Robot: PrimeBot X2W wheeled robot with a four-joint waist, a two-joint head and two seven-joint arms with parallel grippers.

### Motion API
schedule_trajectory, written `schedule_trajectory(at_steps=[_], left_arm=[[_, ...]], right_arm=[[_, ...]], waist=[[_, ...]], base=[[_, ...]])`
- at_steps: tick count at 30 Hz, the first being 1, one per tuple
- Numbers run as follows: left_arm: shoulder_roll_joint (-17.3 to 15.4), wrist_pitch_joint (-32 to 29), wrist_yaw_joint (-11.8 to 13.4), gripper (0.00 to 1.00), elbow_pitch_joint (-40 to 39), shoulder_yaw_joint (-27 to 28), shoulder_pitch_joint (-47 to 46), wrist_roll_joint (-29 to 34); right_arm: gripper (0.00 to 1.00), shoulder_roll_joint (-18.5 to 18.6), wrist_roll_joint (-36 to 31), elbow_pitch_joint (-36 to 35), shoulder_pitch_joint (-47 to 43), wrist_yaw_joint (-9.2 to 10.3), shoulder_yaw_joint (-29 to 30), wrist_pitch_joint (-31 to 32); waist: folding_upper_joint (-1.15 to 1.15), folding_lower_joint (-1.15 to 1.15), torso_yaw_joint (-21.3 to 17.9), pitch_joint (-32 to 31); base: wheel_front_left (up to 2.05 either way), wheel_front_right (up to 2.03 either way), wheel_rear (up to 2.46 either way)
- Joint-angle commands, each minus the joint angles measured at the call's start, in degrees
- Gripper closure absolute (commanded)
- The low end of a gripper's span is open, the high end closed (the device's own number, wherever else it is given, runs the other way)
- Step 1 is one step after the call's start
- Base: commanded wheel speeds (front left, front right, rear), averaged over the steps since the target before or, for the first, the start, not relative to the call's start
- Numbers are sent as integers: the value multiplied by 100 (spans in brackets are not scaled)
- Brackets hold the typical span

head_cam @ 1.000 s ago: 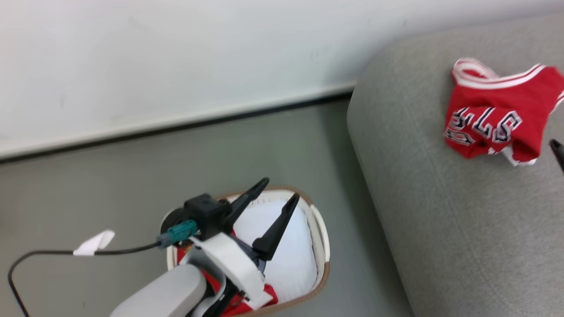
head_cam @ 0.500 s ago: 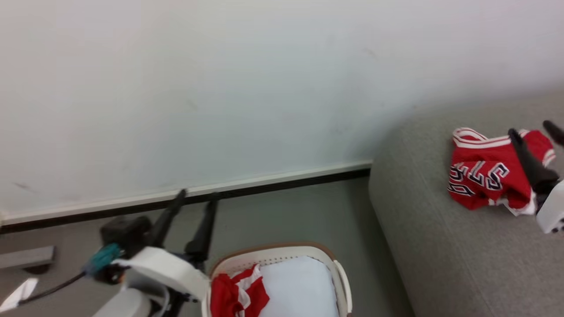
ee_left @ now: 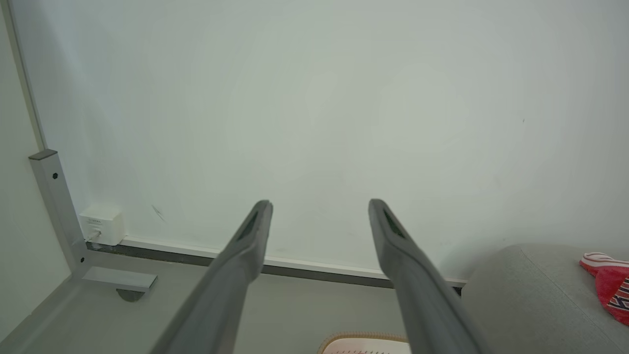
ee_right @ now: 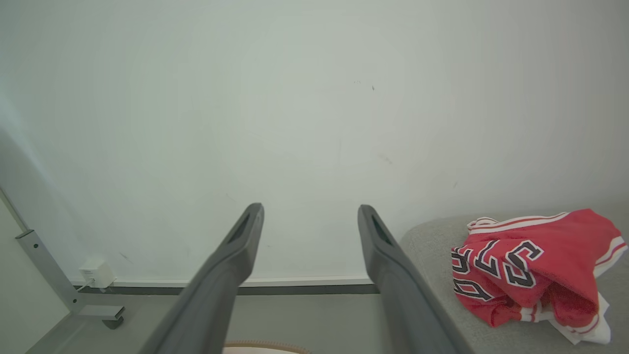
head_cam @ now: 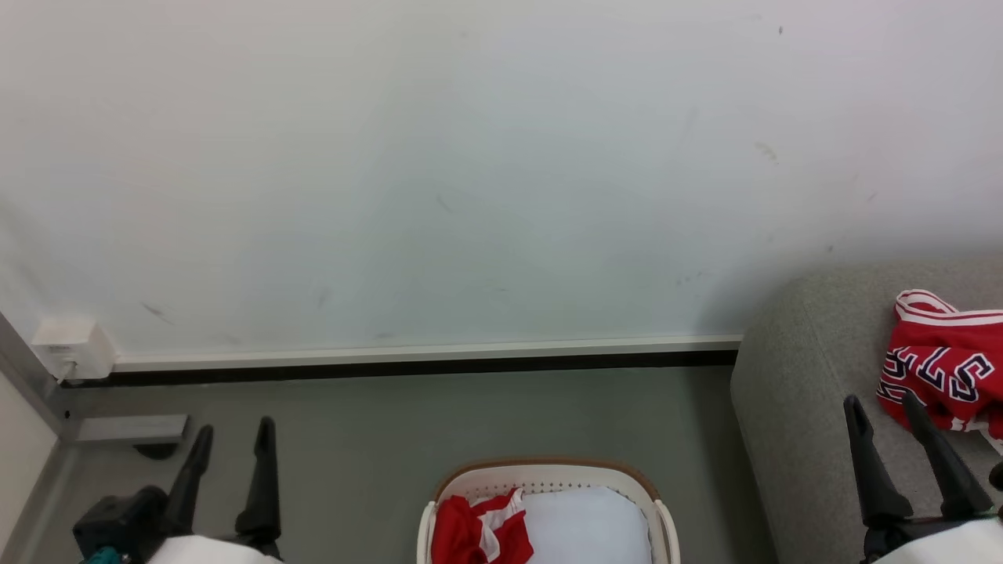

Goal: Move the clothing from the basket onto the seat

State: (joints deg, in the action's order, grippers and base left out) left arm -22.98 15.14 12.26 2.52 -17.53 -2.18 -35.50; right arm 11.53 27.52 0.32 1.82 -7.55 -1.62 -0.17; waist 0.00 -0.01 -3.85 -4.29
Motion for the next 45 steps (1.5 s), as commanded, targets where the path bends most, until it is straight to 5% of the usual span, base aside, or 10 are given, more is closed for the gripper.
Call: schedule_trajectory(at_steps=[1, 10, 19, 45], left_arm=[[124, 0, -64, 0, -3, 184, 185, 238], [906, 0, -502, 0, 114, 966, 708, 986], [1393, 0, -1038, 0, 378, 1408, 702, 1539], [1864, 1, -1688, 0, 713, 1653, 359, 2167]], right_arm=[[0, -88, -114, -11, -237, 12, 39, -228], [0, -226, -255, 511, -579, 12, -215, -1139], [0, -118, -245, 940, -319, 12, -390, -1405], [0, -194, -329, 1140, 88, 12, -497, -1500]], waist=[[0, 1, 75, -22], [0, 1, 168, -37], [0, 1, 149, -30], [0, 1, -62, 193]], base=[[0, 0, 0], [0, 0, 0], [0, 0, 0], [0, 0, 0]])
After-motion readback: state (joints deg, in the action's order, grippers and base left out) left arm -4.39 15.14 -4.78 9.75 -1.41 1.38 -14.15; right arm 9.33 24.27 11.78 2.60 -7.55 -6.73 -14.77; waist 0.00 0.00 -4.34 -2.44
